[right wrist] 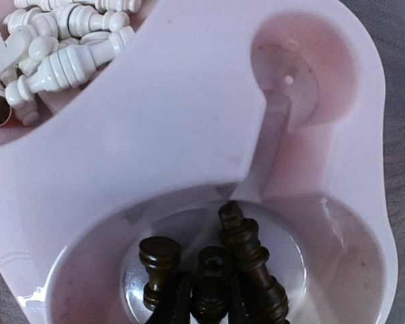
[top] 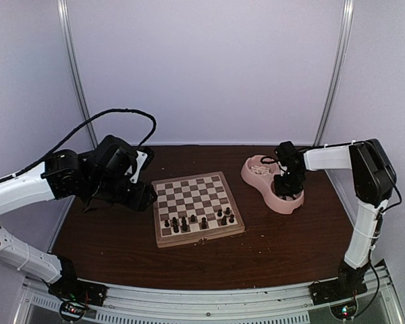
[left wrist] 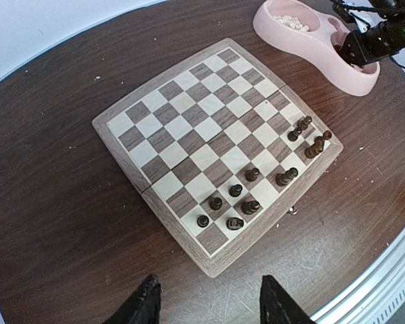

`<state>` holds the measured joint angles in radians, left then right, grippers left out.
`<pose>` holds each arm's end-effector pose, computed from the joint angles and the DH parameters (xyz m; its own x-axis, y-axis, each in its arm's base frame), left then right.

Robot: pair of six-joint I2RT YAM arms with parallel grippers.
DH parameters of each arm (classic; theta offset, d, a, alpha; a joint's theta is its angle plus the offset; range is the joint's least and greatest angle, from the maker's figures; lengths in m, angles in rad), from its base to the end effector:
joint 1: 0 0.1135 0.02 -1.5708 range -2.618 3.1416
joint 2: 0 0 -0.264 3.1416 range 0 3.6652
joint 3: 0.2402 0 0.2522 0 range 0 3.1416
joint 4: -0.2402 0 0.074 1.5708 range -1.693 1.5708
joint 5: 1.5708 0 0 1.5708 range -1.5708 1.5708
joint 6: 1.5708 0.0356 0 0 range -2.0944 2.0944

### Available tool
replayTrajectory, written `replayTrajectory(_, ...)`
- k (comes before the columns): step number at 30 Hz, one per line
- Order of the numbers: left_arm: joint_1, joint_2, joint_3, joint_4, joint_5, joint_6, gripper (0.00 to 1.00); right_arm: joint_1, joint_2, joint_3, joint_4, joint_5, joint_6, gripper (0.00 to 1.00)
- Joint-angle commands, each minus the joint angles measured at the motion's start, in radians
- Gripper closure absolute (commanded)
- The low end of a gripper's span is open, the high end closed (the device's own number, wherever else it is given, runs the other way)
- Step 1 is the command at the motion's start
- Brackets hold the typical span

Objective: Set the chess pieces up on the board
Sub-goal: Pick up the chess pile from the storage box.

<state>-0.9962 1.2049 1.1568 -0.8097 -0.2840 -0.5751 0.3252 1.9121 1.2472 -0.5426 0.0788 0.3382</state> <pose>0.1409 -0.1993 0.3264 -0.7291 0.1654 -0.6642 0.3690 0.9122 -0.1779 0.3582 0.1178 0.1560 -0.9324 0.0347 -0.3596 0.0184 0.9987 0.0485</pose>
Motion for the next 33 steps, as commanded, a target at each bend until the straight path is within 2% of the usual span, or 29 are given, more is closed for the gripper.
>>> replayTrajectory(1, 0.006, 0.009, 0.008, 0.044, -0.008, -0.011, 0.5, -0.014, 0.015, 0.007, 0.016, 0.004, -0.016, 0.84)
replayTrajectory(8, 0.006, 0.043, 0.043, 0.041, -0.002, -0.002, 0.5, -0.014, -0.161, -0.067, 0.07, -0.018, -0.1, 0.86)
replayTrajectory(15, 0.005, 0.071, 0.065, 0.061, 0.028, 0.0, 0.49, -0.014, -0.404, -0.248, 0.261, -0.076, -0.164, 0.87)
replayTrajectory(19, 0.005, 0.076, 0.069, 0.085, 0.061, -0.001, 0.49, -0.012, -0.509, -0.339, 0.392, -0.213, -0.186, 0.87)
replayTrajectory(23, 0.006, 0.08, 0.077, 0.142, 0.145, -0.014, 0.5, -0.003, -0.604, -0.415, 0.517, -0.358, -0.203, 0.85)
replayTrajectory(26, 0.006, 0.095, 0.087, 0.201, 0.224, -0.038, 0.5, 0.023, -0.668, -0.457, 0.577, -0.433, -0.212, 0.87)
replayTrajectory(33, 0.011, 0.152, 0.129, 0.354, 0.42, -0.107, 0.47, 0.168, -0.813, -0.527, 0.649, -0.533, -0.22, 0.89)
